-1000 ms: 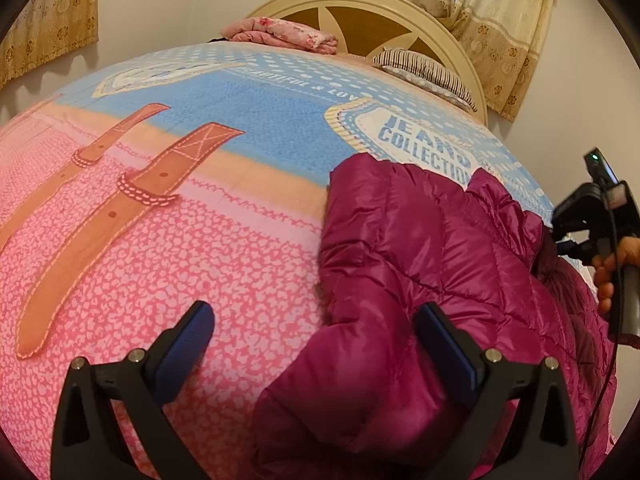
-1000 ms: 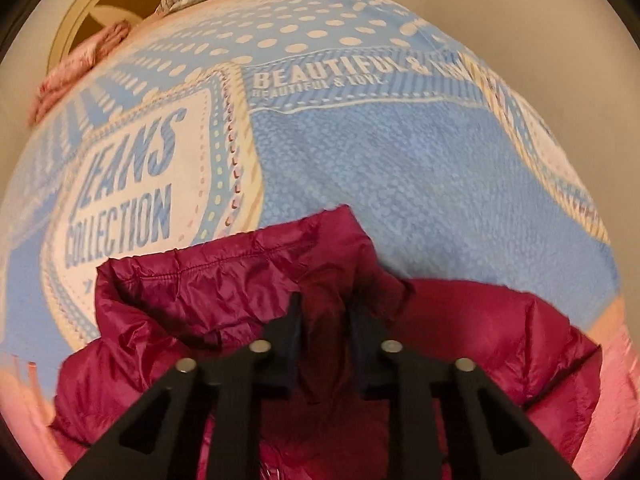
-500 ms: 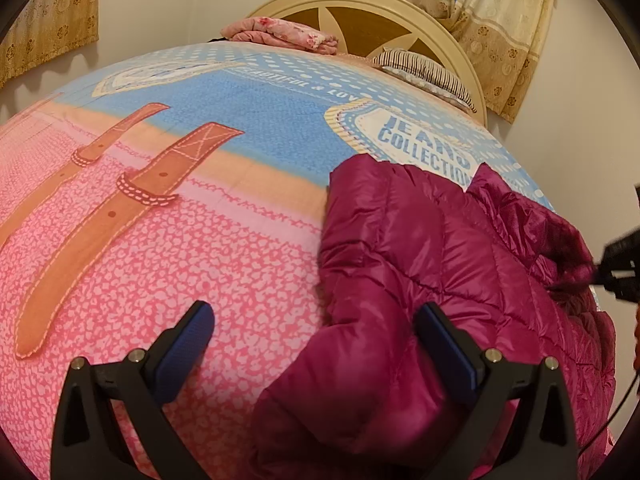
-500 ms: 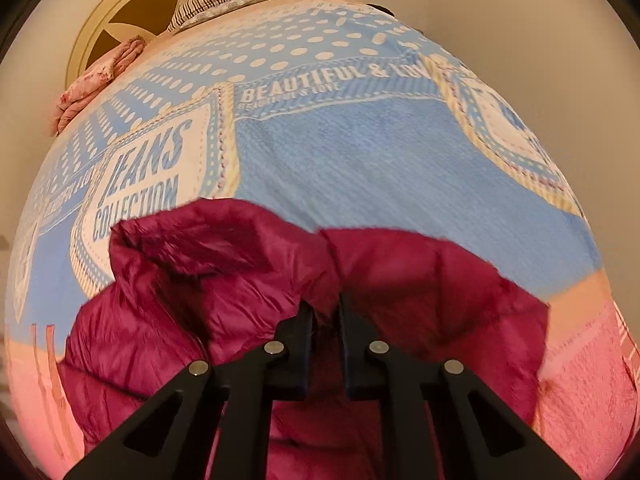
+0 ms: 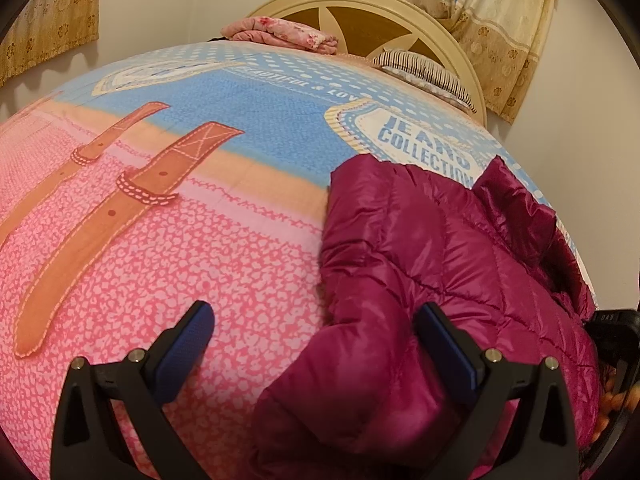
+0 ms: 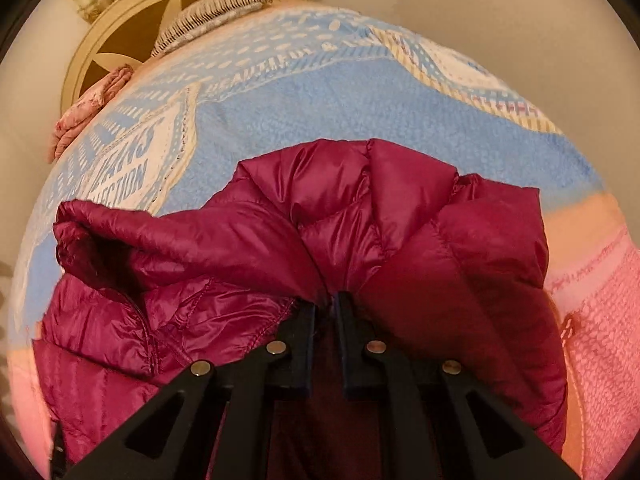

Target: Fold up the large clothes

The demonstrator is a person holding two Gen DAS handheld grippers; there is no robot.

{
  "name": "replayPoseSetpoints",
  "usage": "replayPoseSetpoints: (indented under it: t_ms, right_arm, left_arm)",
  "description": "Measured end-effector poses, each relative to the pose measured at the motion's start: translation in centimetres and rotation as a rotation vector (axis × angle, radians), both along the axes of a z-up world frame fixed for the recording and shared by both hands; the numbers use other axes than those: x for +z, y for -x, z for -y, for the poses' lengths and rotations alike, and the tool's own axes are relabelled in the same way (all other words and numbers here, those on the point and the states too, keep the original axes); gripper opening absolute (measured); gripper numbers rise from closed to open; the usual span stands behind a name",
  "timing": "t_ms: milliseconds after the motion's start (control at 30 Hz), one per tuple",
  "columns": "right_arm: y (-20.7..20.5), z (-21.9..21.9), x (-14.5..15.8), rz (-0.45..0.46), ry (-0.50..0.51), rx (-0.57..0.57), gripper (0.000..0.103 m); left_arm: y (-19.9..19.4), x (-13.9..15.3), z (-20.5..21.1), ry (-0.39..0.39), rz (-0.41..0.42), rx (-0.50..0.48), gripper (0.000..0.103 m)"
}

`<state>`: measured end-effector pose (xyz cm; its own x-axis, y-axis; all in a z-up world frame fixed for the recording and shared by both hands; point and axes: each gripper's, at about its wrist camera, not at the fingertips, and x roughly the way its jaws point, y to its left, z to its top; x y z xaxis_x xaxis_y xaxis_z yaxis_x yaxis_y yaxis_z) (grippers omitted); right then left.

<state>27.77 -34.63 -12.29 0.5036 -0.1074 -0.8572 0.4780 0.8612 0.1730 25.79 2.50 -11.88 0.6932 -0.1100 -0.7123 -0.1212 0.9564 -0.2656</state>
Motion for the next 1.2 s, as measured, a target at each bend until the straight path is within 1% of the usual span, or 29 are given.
replayPoseSetpoints:
  t_ms: [100,167,200,267,300,333,367,433,467,533,567,633,700,733,767,833,900,933,967,1000,1033,1067,1133,1167,1200]
  right_arm:
    - [0.7,-1.1,-0.3,0.048,0.093,0.019,0.007]
    - [1.1,-2.5,-0.7,0.073,0.193,0.04,0.007]
    - [1.3,-3.0,-0.8,0.082,0.222,0.04,0.007]
    - [1.3,-2.8,-0.7,0.095,0.219,0.037,0.007]
    - [1.5,-2.5,-0.7,0.107,0.2,0.034,0.007]
    - [1.6,-2.2,-0.7,0.118,0.185,0.032,0.007]
    - [1.8,-1.9,-0.7,0.13,0.169,0.03,0.007]
    - [1.8,-1.8,-0.7,0.139,0.16,0.029,0.007]
    - [1.8,-1.8,-0.7,0.141,0.16,0.029,0.007]
    - [1.8,-1.8,-0.7,0.146,0.157,0.029,0.007]
    - [1.9,-1.8,-0.7,0.149,0.153,0.028,0.007]
    - [2.1,-1.7,-0.8,0.156,0.146,0.028,0.007]
    - [2.2,-1.7,-0.8,0.162,0.137,0.027,0.007]
    - [2.2,-1.6,-0.8,0.164,0.134,0.028,0.008]
    - [2.2,-1.6,-0.9,0.166,0.129,0.028,0.008]
    - [2.2,-1.6,-0.9,0.168,0.127,0.028,0.008]
    - [2.3,-1.5,-0.9,0.171,0.123,0.029,0.008]
    - [2.2,-1.5,-0.9,0.172,0.122,0.029,0.008]
    - [2.2,-1.4,-0.9,0.172,0.121,0.03,0.008]
    - [2.2,-1.4,-0.9,0.173,0.12,0.03,0.008]
    - [2.2,-1.4,-0.9,0.173,0.12,0.03,0.008]
    - [2.3,-1.4,-0.9,0.174,0.118,0.03,0.008]
    - [2.4,-1.4,-0.9,0.175,0.116,0.03,0.008]
    - [2.4,-1.4,-0.9,0.175,0.117,0.03,0.008]
    - [2.3,-1.4,-0.9,0.175,0.117,0.031,0.008]
  left_arm:
    - [0.1,0.1,0.1,0.005,0.002,-0.002,0.103]
    - [0.3,0.4,0.1,0.014,0.012,-0.031,0.103]
    - [0.6,1.2,0.4,0.0,0.028,-0.064,0.103]
    - [1.4,3.2,1.2,-0.064,0.086,-0.095,0.103]
    - [1.7,5.0,2.1,-0.104,0.138,-0.123,0.103]
    - [1.6,6.3,2.8,-0.115,0.165,-0.154,0.103]
    - [1.1,7.6,3.6,-0.112,0.17,-0.191,0.103]
    - [-0.7,9.4,5.3,-0.07,0.151,-0.242,0.103]
    - [-2.1,10.0,6.2,-0.043,0.123,-0.263,0.103]
    - [-4.5,10.3,8.0,0.006,0.07,-0.298,0.103]
    - [-6.3,10.2,9.5,0.038,0.033,-0.322,0.103]
    - [-8.3,9.6,11.5,0.038,-0.003,-0.348,0.103]
    - [-10.3,8.3,14.3,0.009,-0.059,-0.373,0.103]
    - [-10.5,8.0,15.0,0.006,-0.068,-0.376,0.102]
    - [-11.1,7.0,16.0,0.004,-0.09,-0.38,0.101]
    - [-11.7,6.0,16.8,0.006,-0.127,-0.387,0.096]
    - [-12.0,5.3,17.4,0.002,-0.151,-0.381,0.096]
    - [-12.5,5.3,17.7,-0.014,-0.16,-0.367,0.094]
    - [-12.7,5.1,17.7,-0.038,-0.161,-0.348,0.091]
    - [-13.1,4.9,17.7,-0.058,-0.164,-0.331,0.085]
    - [-13.5,4.6,17.4,-0.076,-0.184,-0.309,0.077]
    - [-14.2,4.1,17.2,-0.072,-0.205,-0.297,0.07]
    - [-14.8,3.2,15.3,0.009,-0.265,-0.273,0.042]
    - [-14.8,3.1,14.5,0.028,-0.279,-0.265,0.036]
    - [-14.5,3.0,13.9,0.036,-0.282,-0.266,0.024]
